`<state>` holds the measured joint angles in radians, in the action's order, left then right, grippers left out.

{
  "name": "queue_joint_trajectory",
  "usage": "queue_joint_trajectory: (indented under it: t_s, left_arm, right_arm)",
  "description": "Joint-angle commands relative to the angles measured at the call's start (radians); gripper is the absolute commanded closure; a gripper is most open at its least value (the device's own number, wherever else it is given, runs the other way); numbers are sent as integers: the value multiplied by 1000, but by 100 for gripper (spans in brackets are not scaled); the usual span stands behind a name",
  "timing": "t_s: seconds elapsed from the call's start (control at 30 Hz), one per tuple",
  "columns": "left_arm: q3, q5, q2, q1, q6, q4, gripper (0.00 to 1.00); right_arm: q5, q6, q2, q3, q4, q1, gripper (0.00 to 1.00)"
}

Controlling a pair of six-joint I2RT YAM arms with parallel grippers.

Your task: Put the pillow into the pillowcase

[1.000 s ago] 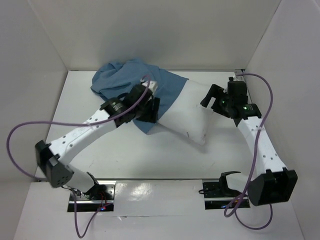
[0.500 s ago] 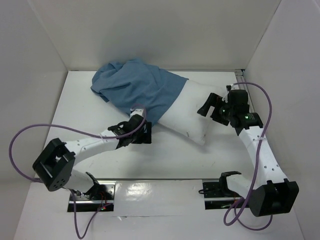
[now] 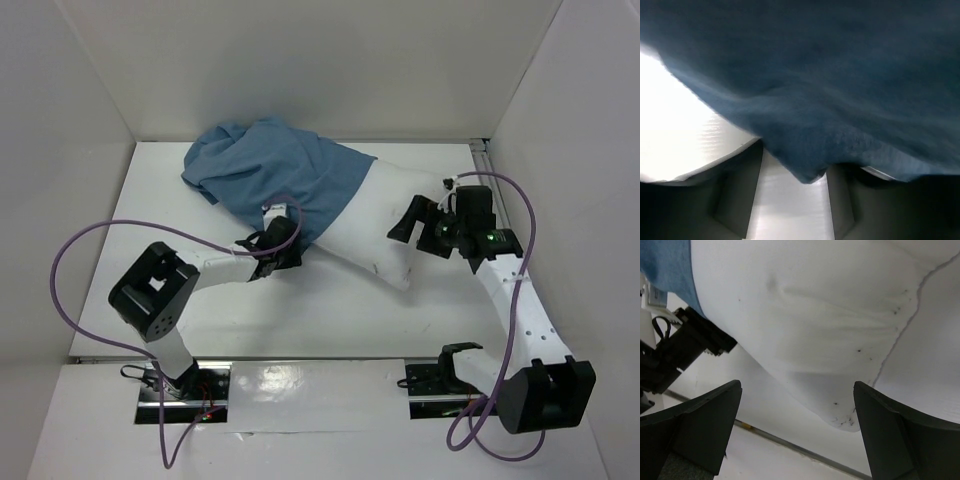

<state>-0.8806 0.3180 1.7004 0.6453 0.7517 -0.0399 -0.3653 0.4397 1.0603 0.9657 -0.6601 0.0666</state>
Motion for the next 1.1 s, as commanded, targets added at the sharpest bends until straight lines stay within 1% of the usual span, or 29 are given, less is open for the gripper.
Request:
queue_joint_trajectory:
  t_s: [0.0, 0.07, 0.1, 0.17, 0.23, 0.27, 0.33, 0.37, 0.4, 0.43, 0.47, 0.5, 0.53, 0.57, 0.6, 0.63, 0.67, 0.7, 0.77, 0.8, 0.87, 0.93, 0.97, 1.0, 1.07]
  left_arm:
    - [22, 42, 4, -18, 53, -41, 49]
    - [22, 68, -25, -18, 64, -29, 76]
    - [22, 90, -36, -18, 64, 4, 100]
    - [-9, 110, -70, -18, 64, 50, 100]
    - [-23, 110, -102, -9, 13, 83, 100]
    - [-46, 124, -120, 16, 2, 98, 100]
    - [-64, 124, -175, 39, -29, 147, 100]
    - [-86, 124, -194, 65, -43, 159, 100]
    - [-99, 95, -209, 77, -58, 169, 100]
    - [-118, 76, -222, 88, -74, 179, 100]
    - [-142, 57, -231, 99, -96, 213, 100]
    - [-212, 27, -231, 115, -112, 233, 100]
    - [-259, -14, -222, 128, -112, 268, 100]
    - [-305, -32, -222, 142, -144, 291, 100]
    - [-402, -52, -197, 175, -158, 325, 100]
    - [-455, -91, -186, 195, -170, 337, 100]
    - [-513, -105, -171, 217, -199, 353, 100]
    - [-641, -120, -129, 258, -199, 376, 100]
    - [-756, -184, -82, 295, -228, 422, 100]
    - [-852, -204, -58, 324, -239, 434, 100]
    - [-938, -262, 7, 333, -253, 475, 100]
    - [-1023, -283, 31, 343, -253, 491, 100]
    - [-1038, -295, 31, 343, -253, 501, 100]
    - [-1055, -295, 31, 343, -264, 518, 100]
    - [-1103, -280, 3, 332, -275, 546, 100]
  right_arm:
    - [-98, -45, -19, -36, -26, -7, 0]
    - [-128, -45, -10, -85, -16, -7, 0]
    - [-129, -45, -10, -100, -6, -7, 0]
    - [-80, -45, 0, -130, -6, -7, 0]
    - [-38, -45, 0, -142, 4, -7, 0]
    - [-23, -33, 0, -151, 26, -7, 0]
    - [-24, -6, 23, -176, 118, -7, 4]
    - [-47, 8, 36, -188, 169, 2, 9]
    - [-102, 23, 82, -197, 262, 2, 20]
    - [-130, 51, 110, -185, 305, 18, 48]
    - [-150, 71, 133, -174, 348, 33, 66]
    - [-159, 89, 176, -135, 384, 48, 85]
    - [-176, 106, 193, -108, 428, 79, 97]
    - [-187, 144, 207, -81, 450, 88, 100]
    - [-199, 165, 217, -44, 476, 88, 100]
    - [-208, 188, 217, -30, 528, 102, 100]
    - [-208, 227, 217, -16, 543, 102, 100]
    - [-208, 241, 217, -7, 559, 113, 100]
    - [-186, 275, 228, 4, 588, 113, 100]
    - [-176, 287, 228, 4, 588, 113, 100]
    - [-166, 341, 228, -25, 649, 113, 100]
    - [-165, 375, 228, -45, 698, 113, 100]
    - [-165, 389, 228, -54, 732, 113, 100]
    - [-179, 389, 228, -55, 732, 113, 100]
    - [-179, 343, 212, -21, 644, 113, 100]
